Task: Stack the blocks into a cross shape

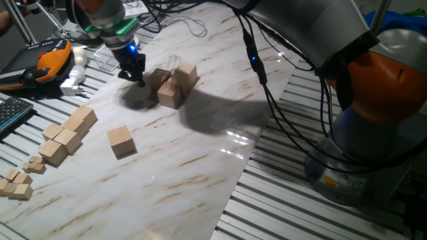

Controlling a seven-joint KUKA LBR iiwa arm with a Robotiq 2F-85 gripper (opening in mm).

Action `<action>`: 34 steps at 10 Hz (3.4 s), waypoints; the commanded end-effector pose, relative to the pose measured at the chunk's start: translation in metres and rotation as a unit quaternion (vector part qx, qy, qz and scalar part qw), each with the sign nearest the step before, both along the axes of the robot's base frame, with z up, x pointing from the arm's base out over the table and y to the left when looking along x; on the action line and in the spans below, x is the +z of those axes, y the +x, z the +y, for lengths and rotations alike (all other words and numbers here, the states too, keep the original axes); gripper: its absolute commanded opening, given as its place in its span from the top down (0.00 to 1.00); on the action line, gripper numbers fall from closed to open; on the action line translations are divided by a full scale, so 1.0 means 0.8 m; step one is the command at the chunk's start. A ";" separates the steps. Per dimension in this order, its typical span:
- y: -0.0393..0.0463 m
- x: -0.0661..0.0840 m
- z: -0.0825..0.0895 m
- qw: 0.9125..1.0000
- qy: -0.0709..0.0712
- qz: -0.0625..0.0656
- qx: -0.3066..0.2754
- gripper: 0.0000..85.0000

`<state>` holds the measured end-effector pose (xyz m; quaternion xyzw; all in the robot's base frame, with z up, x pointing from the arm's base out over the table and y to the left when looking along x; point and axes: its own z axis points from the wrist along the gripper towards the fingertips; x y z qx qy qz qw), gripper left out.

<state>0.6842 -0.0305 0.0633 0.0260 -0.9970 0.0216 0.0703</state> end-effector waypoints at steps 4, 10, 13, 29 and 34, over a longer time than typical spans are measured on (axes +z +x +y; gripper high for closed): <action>-0.006 -0.006 -0.017 1.000 0.003 -0.003 0.012 1.00; 0.032 0.022 -0.030 1.000 -0.011 0.000 0.024 1.00; 0.029 0.008 -0.036 1.000 -0.007 -0.004 0.028 1.00; 0.013 0.004 -0.029 1.000 0.007 0.000 0.012 1.00; 0.015 0.046 0.032 0.998 0.015 0.025 -0.059 1.00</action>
